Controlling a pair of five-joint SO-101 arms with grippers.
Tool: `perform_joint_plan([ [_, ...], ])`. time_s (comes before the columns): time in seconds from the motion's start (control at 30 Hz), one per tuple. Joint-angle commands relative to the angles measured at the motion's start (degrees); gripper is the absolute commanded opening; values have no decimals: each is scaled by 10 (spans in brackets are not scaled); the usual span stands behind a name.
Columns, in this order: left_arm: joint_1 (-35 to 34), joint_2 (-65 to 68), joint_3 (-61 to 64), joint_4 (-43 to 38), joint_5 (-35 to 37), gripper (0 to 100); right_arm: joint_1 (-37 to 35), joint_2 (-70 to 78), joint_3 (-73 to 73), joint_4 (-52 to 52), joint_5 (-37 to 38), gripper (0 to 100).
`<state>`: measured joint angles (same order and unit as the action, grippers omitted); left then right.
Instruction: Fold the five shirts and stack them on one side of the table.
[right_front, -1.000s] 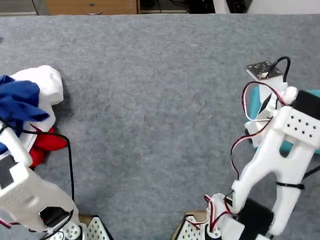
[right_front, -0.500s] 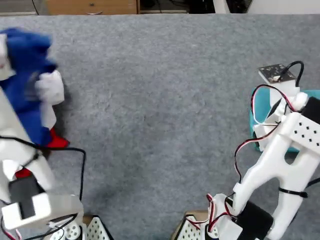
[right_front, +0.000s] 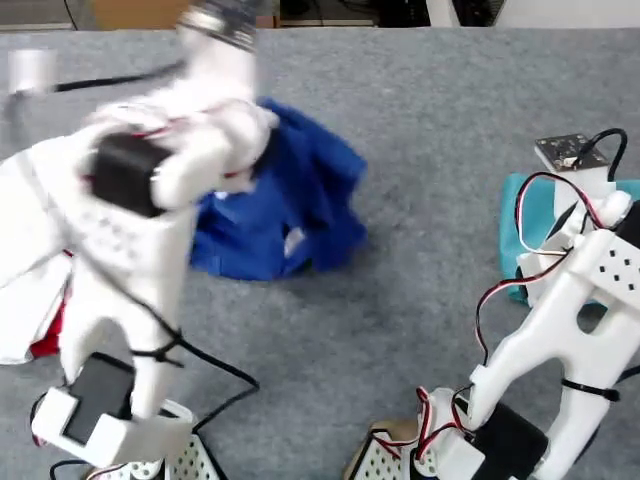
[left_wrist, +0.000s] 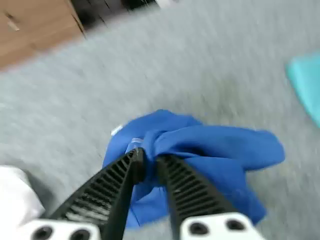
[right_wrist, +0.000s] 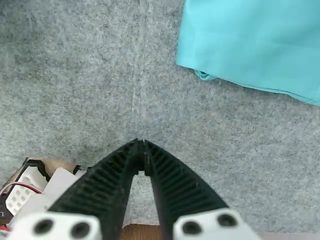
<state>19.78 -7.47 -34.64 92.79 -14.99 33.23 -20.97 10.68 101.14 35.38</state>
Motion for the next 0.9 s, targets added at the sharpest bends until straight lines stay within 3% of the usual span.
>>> perform_joint_plan([
  [0.0,16,5,44,-11,5,146,7,-19,0,11,-2,2],
  [0.17,11,21,52,-18,1,150,6,-15,0,11,-1,2],
  [0.33,-34,17,17,-14,-31,146,-54,-19,-1,11,-1,2],
  [0.77,-389,-3,-8,76,-32,146,-303,43,28,11,-4,8],
  [0.87,-466,1,-8,78,-33,147,-335,86,53,12,-5,90],
])
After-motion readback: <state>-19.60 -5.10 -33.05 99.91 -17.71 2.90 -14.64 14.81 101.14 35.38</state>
